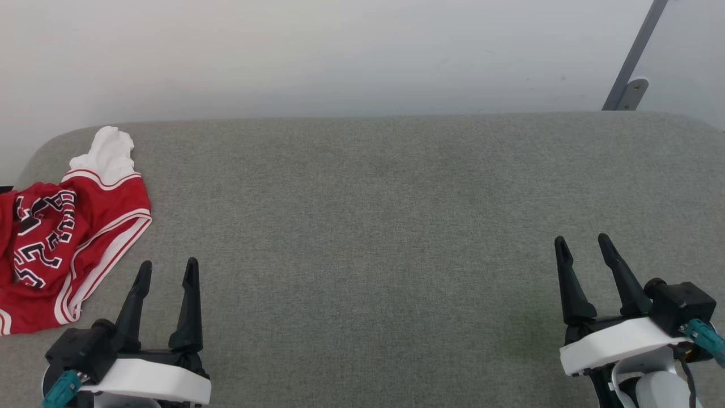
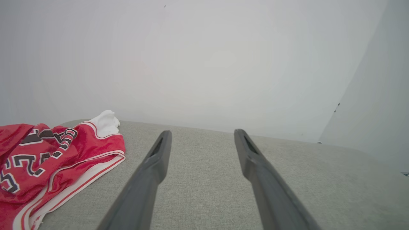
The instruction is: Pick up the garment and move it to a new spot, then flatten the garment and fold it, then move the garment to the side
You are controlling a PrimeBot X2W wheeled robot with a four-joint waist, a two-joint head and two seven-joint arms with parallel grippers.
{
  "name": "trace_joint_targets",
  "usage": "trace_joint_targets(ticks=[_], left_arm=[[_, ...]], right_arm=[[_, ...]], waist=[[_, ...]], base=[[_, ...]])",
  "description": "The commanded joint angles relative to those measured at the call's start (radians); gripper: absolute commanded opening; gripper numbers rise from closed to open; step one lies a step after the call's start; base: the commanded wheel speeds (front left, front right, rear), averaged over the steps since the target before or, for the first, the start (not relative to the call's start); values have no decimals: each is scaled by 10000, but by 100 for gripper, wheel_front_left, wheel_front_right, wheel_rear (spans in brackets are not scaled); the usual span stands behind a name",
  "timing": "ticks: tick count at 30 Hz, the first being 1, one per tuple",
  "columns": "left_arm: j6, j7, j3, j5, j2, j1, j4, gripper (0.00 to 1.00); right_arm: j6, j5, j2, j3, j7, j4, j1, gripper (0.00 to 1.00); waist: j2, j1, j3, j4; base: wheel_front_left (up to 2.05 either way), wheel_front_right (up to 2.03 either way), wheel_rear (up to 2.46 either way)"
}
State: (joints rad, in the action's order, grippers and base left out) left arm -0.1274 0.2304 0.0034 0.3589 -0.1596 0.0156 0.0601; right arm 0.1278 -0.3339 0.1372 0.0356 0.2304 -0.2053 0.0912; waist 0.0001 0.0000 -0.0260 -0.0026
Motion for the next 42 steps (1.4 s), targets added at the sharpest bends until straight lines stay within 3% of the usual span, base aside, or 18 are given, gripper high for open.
trace_joint_targets(ticks=[1,16,23,42], left_arm=[[-31,100,-25,-178,-73,60,-79,100],[-38,372,118,-994,-170,218,-226,100],[-37,363,507,-963,37,231,-16,100],[-3,363,1615,-981,422,376,498,100]], right_arm=[[50,156,39,44,101,60,61,100],[53,1105,76,328,362,150,91,100],[52,914,142,798,364,110,199,100],[52,338,464,2239,283,-286,473,100]], waist=[[-1,0,2,13],[-1,0,51,309],[-1,0,85,619],[-1,0,569,2631]], base=[[0,0,0],[0,0,0],[0,0,0],[0,0,0]])
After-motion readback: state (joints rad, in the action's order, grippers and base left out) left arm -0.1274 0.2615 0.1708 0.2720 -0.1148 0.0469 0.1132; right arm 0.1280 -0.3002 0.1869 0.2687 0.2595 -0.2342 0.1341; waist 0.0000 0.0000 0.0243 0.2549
